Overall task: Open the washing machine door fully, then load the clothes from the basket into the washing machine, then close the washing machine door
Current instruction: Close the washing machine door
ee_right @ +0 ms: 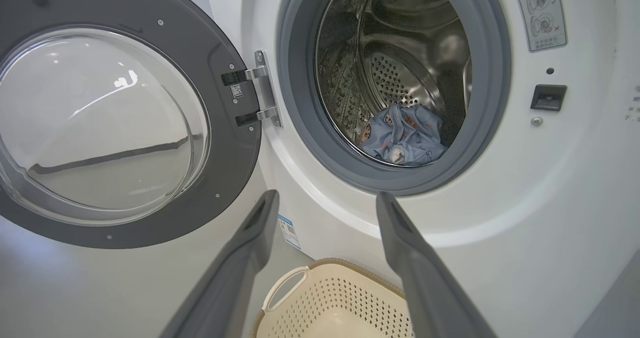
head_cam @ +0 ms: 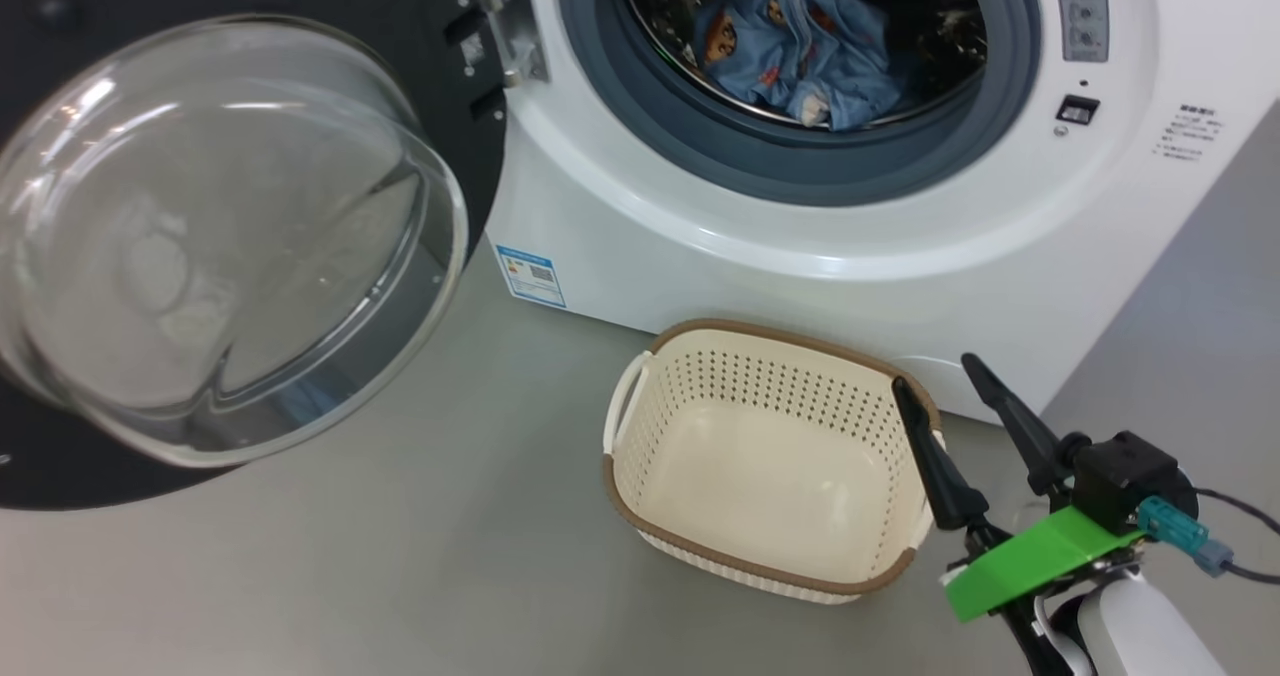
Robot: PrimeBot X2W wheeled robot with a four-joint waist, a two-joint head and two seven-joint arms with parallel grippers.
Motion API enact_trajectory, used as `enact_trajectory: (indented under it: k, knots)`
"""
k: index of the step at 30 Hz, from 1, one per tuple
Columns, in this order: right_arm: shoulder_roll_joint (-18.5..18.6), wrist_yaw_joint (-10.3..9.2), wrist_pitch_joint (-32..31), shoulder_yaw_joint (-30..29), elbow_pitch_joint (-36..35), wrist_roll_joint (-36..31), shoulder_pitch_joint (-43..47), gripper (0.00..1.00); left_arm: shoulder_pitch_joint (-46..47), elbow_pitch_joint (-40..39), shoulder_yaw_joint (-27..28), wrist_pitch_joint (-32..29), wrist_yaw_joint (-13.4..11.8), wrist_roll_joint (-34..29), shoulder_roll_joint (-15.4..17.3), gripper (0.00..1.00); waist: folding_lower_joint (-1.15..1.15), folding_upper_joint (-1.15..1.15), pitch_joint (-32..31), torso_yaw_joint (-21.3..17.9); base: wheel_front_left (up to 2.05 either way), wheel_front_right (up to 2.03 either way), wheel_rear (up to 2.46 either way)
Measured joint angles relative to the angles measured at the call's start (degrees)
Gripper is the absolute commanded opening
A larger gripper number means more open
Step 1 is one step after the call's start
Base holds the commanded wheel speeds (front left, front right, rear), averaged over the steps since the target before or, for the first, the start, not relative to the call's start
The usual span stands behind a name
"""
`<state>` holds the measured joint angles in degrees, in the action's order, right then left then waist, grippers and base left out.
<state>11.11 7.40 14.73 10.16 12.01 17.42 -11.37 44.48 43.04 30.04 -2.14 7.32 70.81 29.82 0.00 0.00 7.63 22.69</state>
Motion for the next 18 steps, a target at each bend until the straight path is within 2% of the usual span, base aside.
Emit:
enact_trajectory:
  k: [7,13,18]
  knots:
    - [0.9,0.00,0.0,0.3,-0.1,-0.4,-2.0,1.00,1.5,7.5,-0.3,-3.6,0.0,2.9,2.6,0.00,0.00,0.00,1.8,-1.9,0.00,0.00,0.00]
    - [1.5,0.00,0.0,0.1,-0.1,-0.7,-2.3,1.00,3.1,12.6,-3.1,-8.3,0.0,3.1,5.4,0.00,0.00,0.00,3.5,-3.9,0.00,0.00,0.00]
    - [1.5,0.00,0.0,0.0,-0.2,-0.9,-2.6,1.00,5.0,16.8,-4.7,-9.6,0.0,3.1,6.7,0.00,0.00,0.00,4.6,-4.9,0.00,0.00,0.00]
